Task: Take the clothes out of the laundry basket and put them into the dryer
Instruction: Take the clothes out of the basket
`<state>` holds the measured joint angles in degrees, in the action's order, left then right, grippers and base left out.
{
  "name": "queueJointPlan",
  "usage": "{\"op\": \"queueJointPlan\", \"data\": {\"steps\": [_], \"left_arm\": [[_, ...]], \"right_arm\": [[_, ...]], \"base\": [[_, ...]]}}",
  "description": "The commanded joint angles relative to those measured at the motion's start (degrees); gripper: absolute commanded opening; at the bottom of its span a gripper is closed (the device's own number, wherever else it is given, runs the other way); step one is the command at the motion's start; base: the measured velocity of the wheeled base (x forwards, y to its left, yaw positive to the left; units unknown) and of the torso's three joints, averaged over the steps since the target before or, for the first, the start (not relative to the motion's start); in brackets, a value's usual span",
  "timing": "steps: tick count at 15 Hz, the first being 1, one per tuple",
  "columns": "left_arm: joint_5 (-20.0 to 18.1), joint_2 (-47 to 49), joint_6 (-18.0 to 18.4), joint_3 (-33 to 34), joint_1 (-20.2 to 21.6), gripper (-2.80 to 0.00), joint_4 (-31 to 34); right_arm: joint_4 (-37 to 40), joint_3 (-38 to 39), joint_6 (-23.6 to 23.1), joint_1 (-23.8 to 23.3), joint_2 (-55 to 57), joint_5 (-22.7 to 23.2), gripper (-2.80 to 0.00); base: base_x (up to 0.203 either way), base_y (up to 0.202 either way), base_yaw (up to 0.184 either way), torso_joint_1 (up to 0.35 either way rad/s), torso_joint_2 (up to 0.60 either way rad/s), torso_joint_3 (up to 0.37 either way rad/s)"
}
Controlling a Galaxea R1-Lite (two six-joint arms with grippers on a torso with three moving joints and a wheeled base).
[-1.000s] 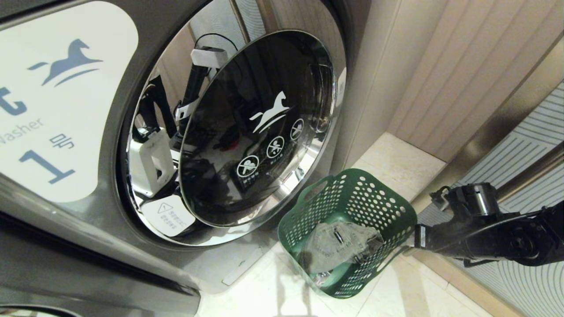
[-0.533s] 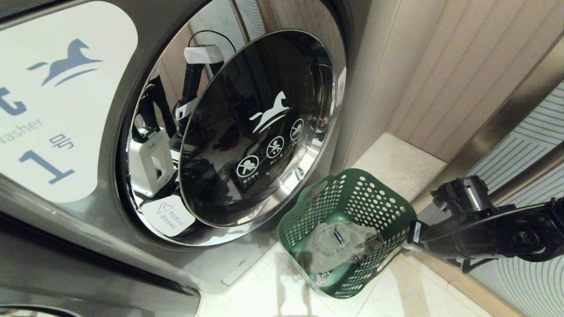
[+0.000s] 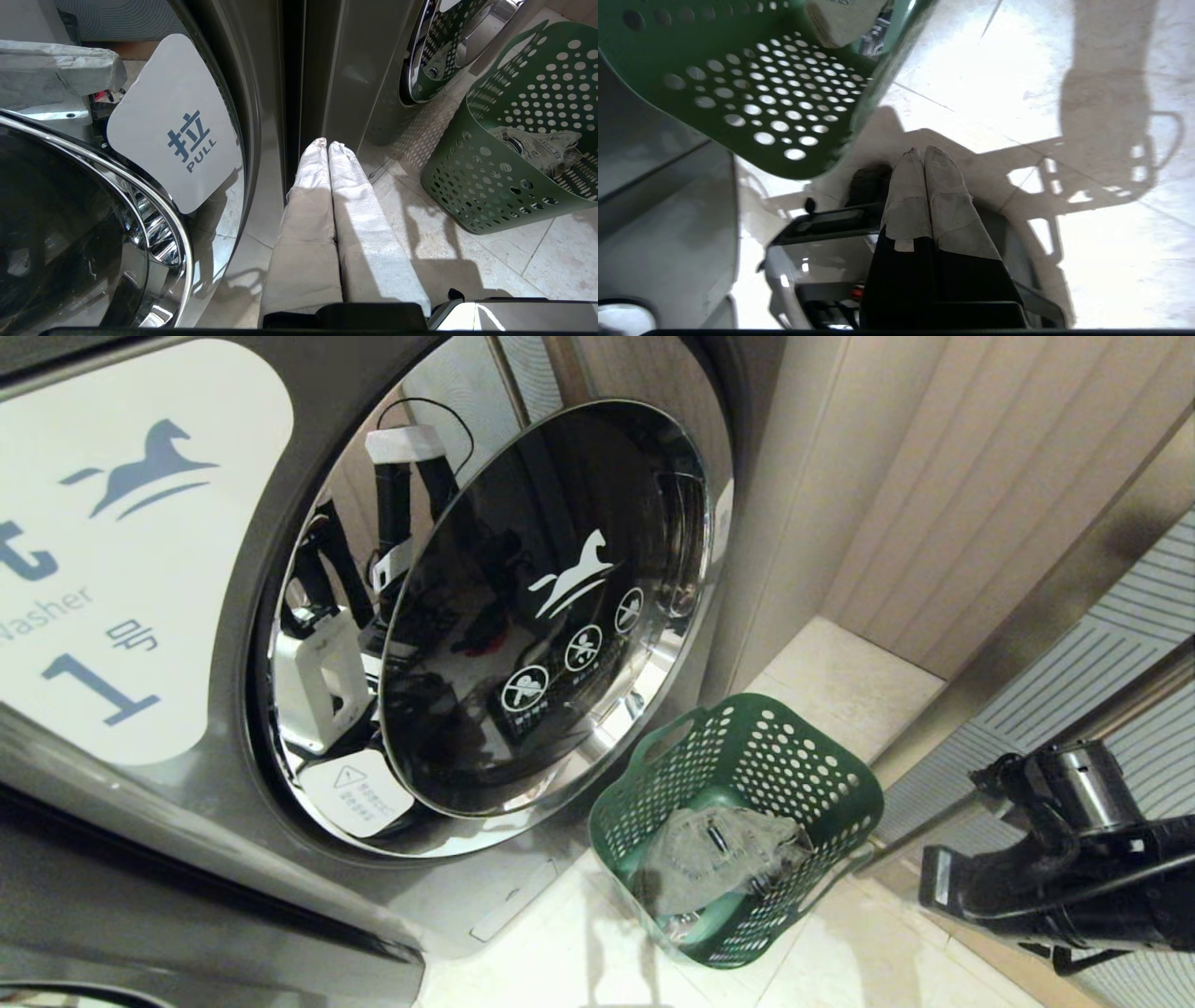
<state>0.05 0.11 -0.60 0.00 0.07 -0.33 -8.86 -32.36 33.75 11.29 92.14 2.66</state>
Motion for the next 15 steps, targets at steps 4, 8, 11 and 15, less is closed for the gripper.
{"op": "queueJointPlan", "data": {"steps": [4, 8, 11, 15], "left_arm": [[0.0, 0.0, 0.0, 0.1, 0.0, -2.80, 0.0], [0.0, 0.0, 0.0, 0.1, 0.0, -2.80, 0.0], [0.0, 0.0, 0.0, 0.1, 0.0, -2.80, 0.0], [0.0, 0.0, 0.0, 0.1, 0.0, -2.80, 0.0]], "right_arm": [[-0.1, 6.6, -8.8, -0.5, -2.3, -2.7, -2.80], [-0.2, 7.6, -11.8, -0.9, -8.1, -0.2, -2.80], [-0.3, 7.6, -12.2, -0.9, -9.8, 4.5, -2.80], [-0.5, 7.1, -12.2, -0.2, -8.4, 4.4, -2.80]], "base": [[0.000, 0.000, 0.000, 0.000, 0.00, 0.000], [0.000, 0.000, 0.000, 0.000, 0.00, 0.000], [0.000, 0.000, 0.000, 0.000, 0.00, 0.000], [0.000, 0.000, 0.000, 0.000, 0.00, 0.000]]}}
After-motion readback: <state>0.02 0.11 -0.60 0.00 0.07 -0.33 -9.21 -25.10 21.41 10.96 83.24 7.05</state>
